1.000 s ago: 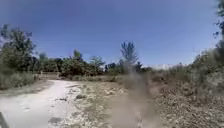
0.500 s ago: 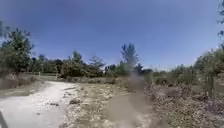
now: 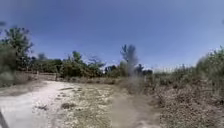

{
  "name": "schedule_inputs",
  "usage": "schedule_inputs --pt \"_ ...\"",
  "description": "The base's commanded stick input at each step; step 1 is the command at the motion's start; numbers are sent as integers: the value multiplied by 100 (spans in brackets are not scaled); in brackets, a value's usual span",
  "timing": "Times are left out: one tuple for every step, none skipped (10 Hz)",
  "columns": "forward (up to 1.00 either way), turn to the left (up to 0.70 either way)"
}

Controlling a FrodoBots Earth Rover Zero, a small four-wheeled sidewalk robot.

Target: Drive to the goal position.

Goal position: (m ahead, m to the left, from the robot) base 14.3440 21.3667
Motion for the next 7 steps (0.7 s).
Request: schedule_inputs --pt "70 14" --pt "70 14" --pt "70 14" --pt "70 14" --pt "70 14" --pt "70 14" --pt "70 14"
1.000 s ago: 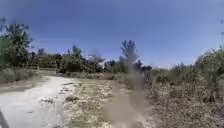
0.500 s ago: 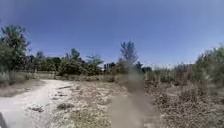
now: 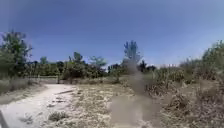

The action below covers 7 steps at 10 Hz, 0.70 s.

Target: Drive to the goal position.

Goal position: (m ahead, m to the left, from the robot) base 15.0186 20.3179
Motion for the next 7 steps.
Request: schedule_inputs --pt "70 14" --pt "70 14" --pt "70 14" --pt "70 13" --pt "70 5" --pt "70 3" --pt "70 0"
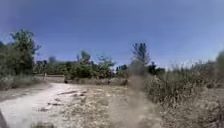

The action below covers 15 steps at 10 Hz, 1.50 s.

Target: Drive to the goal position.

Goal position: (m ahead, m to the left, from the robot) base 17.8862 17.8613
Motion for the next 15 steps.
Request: schedule_inputs --pt "70 0" --pt "70 0" --pt "70 0" --pt "70 0" --pt "70 0" --pt "70 10" --pt "70 14" --pt "70 14" --pt "70 14" --pt "70 0" --pt "70 0" --pt "70 0" --pt "70 0" --pt "70 0" --pt "70 5"
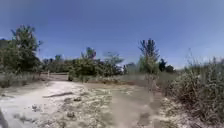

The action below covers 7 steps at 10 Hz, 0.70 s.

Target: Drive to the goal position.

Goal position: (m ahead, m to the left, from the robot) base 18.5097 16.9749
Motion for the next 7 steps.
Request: schedule_inputs --pt "70 14" --pt "70 8" --pt "70 0" --pt "70 0" --pt "70 0" --pt "70 0" --pt "70 0"
